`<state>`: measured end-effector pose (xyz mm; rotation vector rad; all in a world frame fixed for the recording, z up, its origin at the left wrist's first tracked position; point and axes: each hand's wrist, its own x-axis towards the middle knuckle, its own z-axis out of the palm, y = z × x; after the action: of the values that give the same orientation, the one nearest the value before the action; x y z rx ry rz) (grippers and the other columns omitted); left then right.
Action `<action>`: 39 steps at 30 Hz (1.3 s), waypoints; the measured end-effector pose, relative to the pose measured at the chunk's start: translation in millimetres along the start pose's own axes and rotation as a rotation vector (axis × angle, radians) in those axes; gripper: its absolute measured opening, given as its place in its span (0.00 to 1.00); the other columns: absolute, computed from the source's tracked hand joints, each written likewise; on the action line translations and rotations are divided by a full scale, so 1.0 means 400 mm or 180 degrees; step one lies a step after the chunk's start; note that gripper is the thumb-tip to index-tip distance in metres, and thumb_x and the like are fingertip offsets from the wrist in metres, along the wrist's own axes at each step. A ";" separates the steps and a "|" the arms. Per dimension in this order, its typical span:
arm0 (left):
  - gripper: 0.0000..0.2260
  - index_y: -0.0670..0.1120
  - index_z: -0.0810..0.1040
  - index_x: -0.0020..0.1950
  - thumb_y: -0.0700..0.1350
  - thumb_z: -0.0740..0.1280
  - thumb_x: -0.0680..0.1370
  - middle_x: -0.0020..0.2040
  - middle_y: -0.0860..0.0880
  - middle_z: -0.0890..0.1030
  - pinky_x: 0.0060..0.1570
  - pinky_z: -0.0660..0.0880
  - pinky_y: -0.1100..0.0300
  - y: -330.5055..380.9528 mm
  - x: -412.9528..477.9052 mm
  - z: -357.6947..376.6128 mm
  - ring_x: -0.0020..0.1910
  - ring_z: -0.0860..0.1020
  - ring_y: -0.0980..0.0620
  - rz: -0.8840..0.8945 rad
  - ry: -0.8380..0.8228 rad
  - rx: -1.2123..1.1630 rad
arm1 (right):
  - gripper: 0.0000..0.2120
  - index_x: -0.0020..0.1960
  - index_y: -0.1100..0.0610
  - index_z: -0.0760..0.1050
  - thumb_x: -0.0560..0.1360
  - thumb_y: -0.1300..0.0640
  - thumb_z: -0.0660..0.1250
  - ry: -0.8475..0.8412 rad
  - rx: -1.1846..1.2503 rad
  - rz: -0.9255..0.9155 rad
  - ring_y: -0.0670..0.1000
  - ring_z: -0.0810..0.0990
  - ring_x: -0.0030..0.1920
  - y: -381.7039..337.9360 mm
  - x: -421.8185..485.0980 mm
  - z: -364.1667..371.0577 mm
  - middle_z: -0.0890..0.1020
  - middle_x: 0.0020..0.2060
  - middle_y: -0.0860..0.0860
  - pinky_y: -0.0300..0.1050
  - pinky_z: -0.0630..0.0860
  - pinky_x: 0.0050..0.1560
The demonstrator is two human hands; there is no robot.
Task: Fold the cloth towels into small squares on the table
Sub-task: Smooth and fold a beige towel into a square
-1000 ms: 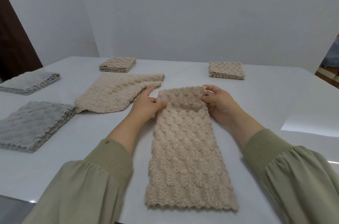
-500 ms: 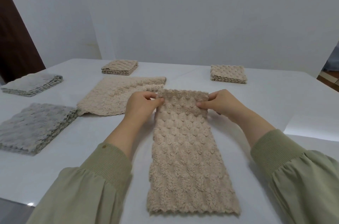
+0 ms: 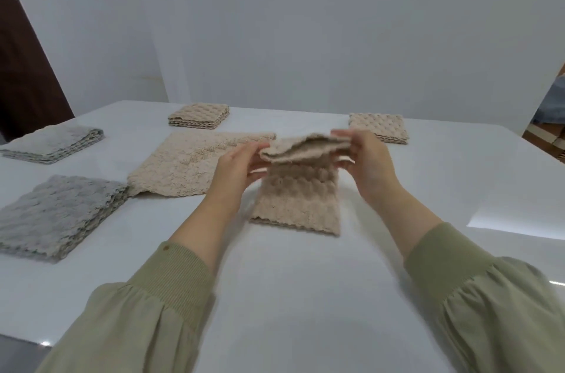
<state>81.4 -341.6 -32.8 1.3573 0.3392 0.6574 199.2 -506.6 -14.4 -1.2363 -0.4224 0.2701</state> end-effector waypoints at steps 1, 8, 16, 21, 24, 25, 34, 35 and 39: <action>0.08 0.43 0.81 0.48 0.43 0.64 0.79 0.39 0.47 0.83 0.43 0.78 0.59 -0.007 -0.004 0.000 0.40 0.81 0.50 -0.0234 0.0095 -0.0030 | 0.12 0.44 0.60 0.80 0.77 0.60 0.59 0.0168 -0.0254 0.0060 0.53 0.76 0.37 0.025 -0.013 0.001 0.79 0.35 0.53 0.45 0.73 0.38; 0.03 0.43 0.80 0.41 0.39 0.69 0.75 0.40 0.46 0.79 0.36 0.80 0.60 -0.013 -0.027 -0.009 0.34 0.76 0.51 -0.0514 0.0283 0.0598 | 0.09 0.43 0.59 0.80 0.74 0.68 0.63 0.0444 -0.1229 -0.0266 0.45 0.73 0.33 0.054 -0.088 0.000 0.78 0.32 0.49 0.34 0.73 0.36; 0.07 0.48 0.81 0.47 0.37 0.68 0.75 0.34 0.50 0.73 0.25 0.75 0.65 0.004 -0.053 -0.042 0.27 0.70 0.55 -0.0627 0.0039 0.1249 | 0.05 0.46 0.56 0.80 0.72 0.63 0.68 0.0207 -0.1707 0.0308 0.49 0.73 0.30 0.059 -0.146 -0.004 0.78 0.31 0.54 0.35 0.70 0.30; 0.08 0.48 0.82 0.50 0.38 0.69 0.74 0.33 0.51 0.77 0.29 0.76 0.61 0.015 -0.055 -0.053 0.26 0.74 0.56 -0.0714 -0.0471 0.1308 | 0.07 0.45 0.56 0.79 0.71 0.65 0.66 0.0075 -0.1739 0.0399 0.44 0.70 0.19 0.060 -0.141 -0.003 0.75 0.30 0.54 0.45 0.75 0.36; 0.09 0.48 0.82 0.51 0.37 0.69 0.75 0.33 0.51 0.76 0.27 0.74 0.63 0.011 -0.051 -0.056 0.25 0.74 0.57 -0.0696 -0.0538 0.1548 | 0.07 0.44 0.55 0.78 0.71 0.65 0.67 0.0003 -0.1761 0.0509 0.45 0.76 0.25 0.060 -0.140 -0.007 0.78 0.30 0.53 0.46 0.79 0.38; 0.09 0.47 0.82 0.51 0.37 0.69 0.75 0.32 0.51 0.75 0.26 0.74 0.64 0.011 -0.049 -0.057 0.24 0.73 0.58 -0.0671 -0.0496 0.1619 | 0.06 0.43 0.54 0.78 0.71 0.65 0.67 -0.0015 -0.1853 0.0485 0.44 0.75 0.24 0.058 -0.141 -0.007 0.78 0.30 0.52 0.40 0.76 0.33; 0.11 0.48 0.81 0.50 0.34 0.69 0.74 0.28 0.52 0.72 0.31 0.75 0.60 0.005 -0.044 -0.067 0.23 0.72 0.57 -0.0621 -0.0552 0.1816 | 0.05 0.45 0.59 0.78 0.71 0.66 0.67 -0.0018 -0.2113 0.0426 0.45 0.74 0.23 0.047 -0.148 -0.009 0.78 0.29 0.51 0.35 0.69 0.23; 0.11 0.48 0.81 0.51 0.34 0.69 0.73 0.29 0.52 0.72 0.30 0.75 0.61 0.004 -0.043 -0.067 0.23 0.72 0.57 -0.0556 -0.0571 0.1964 | 0.04 0.44 0.59 0.77 0.71 0.66 0.67 -0.0039 -0.2098 0.0434 0.43 0.73 0.20 0.045 -0.149 -0.009 0.77 0.28 0.51 0.32 0.67 0.21; 0.12 0.51 0.81 0.51 0.37 0.68 0.73 0.36 0.51 0.74 0.34 0.73 0.61 -0.006 -0.045 -0.065 0.31 0.75 0.55 0.0007 -0.0645 0.3016 | 0.03 0.42 0.58 0.75 0.72 0.63 0.68 -0.0226 -0.2551 0.0314 0.46 0.75 0.23 0.054 -0.153 -0.010 0.79 0.28 0.52 0.35 0.71 0.27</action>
<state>52.8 -332.2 -42.8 2.3043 0.5145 0.3443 146.9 -529.1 -46.0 -2.0397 -0.5559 0.2341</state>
